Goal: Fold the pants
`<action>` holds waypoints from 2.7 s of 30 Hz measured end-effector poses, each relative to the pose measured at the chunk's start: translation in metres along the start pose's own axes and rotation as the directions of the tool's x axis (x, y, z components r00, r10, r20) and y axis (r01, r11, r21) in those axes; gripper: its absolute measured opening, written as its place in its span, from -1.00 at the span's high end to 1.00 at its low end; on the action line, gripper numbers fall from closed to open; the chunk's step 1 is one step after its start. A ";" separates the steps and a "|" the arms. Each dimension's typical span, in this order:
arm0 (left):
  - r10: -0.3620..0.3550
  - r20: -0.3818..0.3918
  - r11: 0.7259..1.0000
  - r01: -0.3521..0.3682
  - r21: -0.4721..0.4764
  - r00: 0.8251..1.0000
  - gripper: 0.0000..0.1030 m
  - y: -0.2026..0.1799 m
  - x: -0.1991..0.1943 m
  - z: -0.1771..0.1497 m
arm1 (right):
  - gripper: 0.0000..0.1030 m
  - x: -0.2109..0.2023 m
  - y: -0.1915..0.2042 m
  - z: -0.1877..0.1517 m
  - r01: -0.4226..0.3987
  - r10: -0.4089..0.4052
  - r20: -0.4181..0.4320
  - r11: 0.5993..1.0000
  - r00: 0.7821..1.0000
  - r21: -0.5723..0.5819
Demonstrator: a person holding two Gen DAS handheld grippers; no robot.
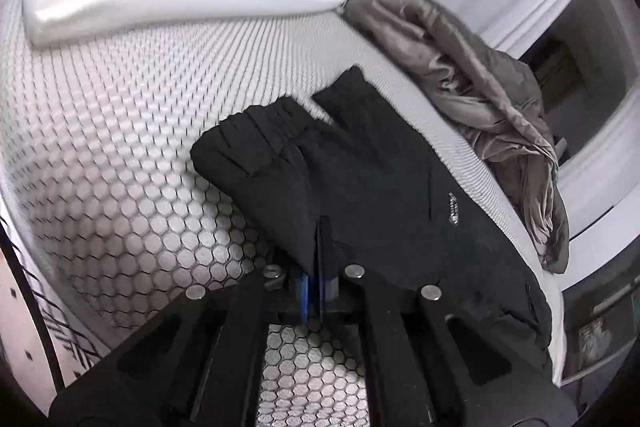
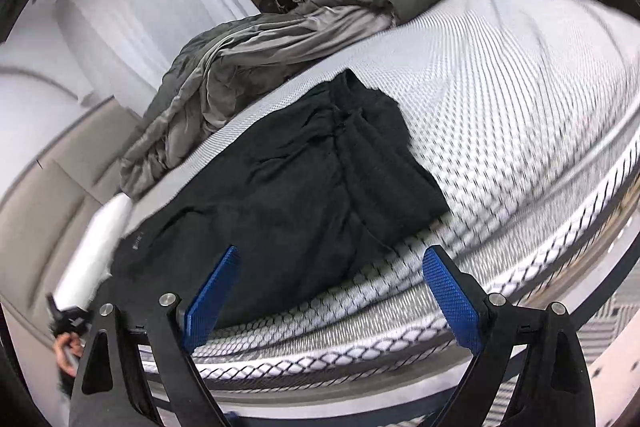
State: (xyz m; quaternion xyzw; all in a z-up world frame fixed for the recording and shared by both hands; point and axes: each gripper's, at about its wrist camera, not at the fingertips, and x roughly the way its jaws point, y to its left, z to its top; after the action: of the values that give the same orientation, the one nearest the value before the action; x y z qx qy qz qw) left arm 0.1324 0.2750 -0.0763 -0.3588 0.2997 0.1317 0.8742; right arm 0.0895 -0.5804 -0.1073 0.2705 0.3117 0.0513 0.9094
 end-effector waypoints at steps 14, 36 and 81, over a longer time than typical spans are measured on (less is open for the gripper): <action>0.028 0.001 1.000 -0.028 -0.002 1.000 0.99 -0.010 -0.004 0.001 | -0.01 0.061 -0.019 0.011 -0.133 0.147 -0.026 0.947 0.989 0.293; 0.066 0.106 0.988 -0.079 0.132 0.992 1.00 -0.090 -0.014 0.071 | 0.87 0.019 0.062 0.094 -0.024 -0.003 0.214 0.992 0.977 0.126; 0.106 -0.266 0.992 -0.085 0.091 0.958 0.20 -0.089 0.123 0.052 | -0.74 0.096 0.070 0.108 0.060 -0.074 0.154 0.994 0.985 0.092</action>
State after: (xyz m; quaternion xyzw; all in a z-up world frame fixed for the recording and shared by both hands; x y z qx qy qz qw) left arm 0.2911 0.2504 -0.0740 -0.3240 0.4379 0.1117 0.8312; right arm 0.2359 -0.5455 -0.0507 0.3023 0.2499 -0.0145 0.9197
